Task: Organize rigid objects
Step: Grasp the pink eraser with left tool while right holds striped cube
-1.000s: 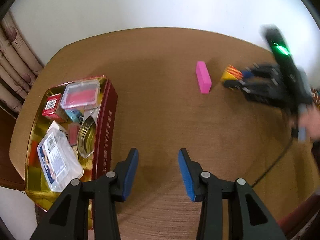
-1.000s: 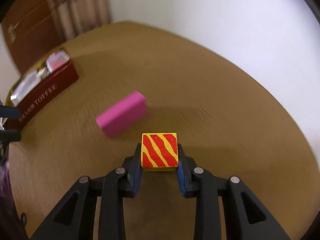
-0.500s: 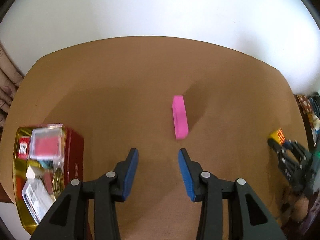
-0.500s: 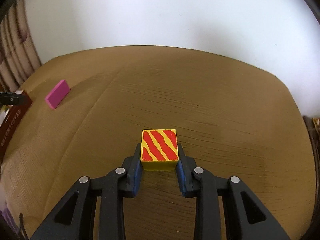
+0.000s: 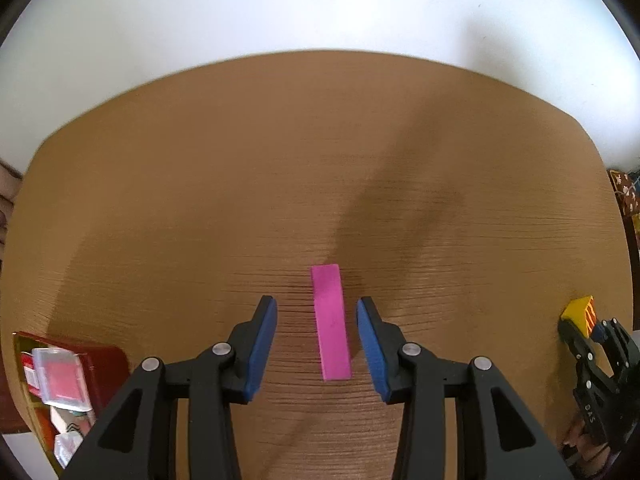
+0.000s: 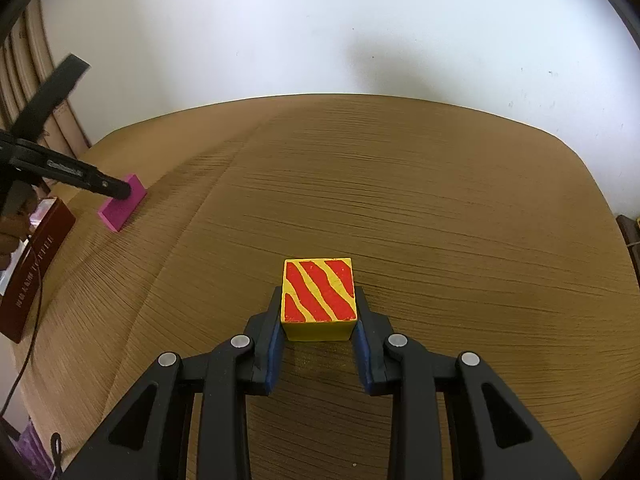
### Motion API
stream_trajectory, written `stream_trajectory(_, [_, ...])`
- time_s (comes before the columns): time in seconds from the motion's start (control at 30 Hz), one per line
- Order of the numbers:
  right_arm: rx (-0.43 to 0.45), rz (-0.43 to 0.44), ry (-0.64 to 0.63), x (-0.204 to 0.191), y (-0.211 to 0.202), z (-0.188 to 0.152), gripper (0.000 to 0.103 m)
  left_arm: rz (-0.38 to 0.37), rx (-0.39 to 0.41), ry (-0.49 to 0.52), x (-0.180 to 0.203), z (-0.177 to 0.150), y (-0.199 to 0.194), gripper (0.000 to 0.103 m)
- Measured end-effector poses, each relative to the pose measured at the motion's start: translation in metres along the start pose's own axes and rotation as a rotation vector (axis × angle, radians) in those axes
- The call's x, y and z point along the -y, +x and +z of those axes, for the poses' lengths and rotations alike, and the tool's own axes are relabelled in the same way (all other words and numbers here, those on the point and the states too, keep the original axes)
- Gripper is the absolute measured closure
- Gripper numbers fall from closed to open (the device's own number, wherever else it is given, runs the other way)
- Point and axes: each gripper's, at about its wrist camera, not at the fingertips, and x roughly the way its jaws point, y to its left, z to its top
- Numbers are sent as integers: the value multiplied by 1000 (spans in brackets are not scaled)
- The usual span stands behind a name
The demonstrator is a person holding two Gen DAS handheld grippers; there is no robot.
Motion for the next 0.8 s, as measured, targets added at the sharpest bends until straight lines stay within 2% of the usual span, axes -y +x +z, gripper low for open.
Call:
stream_trajectory(0.07, [0, 4, 3, -1, 1, 1, 76, 5, -7, -16, 0, -4, 4, 61])
stream_trajectory(0.13, [0, 5, 4, -2, 3, 1, 76, -56, 13, -42, 0, 1, 9, 63])
stream_trajectory(0.17, [0, 6, 6, 0, 1, 0, 76, -79, 20, -66, -4, -3, 10, 90])
stream_trajectory(0.33, [1, 12, 17, 5, 0, 0, 76, -57, 58, -58, 2, -21, 2, 89])
stream_trajectory(0.43, [1, 15, 21, 8, -1, -1, 76, -136, 84, -45, 18, -52, -23, 89])
stream_trajectory(0.53, [-1, 11, 16, 10, -1, 0, 76, -175, 84, -42, 22, -95, -51, 88])
stream_trajectory(0.6, [-1, 9, 13, 11, -1, 1, 76, -217, 67, -61, 13, -131, -72, 88])
stream_trajectory(0.67, [-4, 4, 5, 10, 0, 3, 76, -214, 68, -80, 1, -157, -91, 88])
stream_trajectory(0.73, [-5, -5, -2, 8, 0, 3, 76, -196, 80, -114, -24, -186, -114, 88])
stream_trajectory(0.8, [-7, -17, -12, 4, 0, 3, 76, -145, 94, -176, -60, -207, -131, 88])
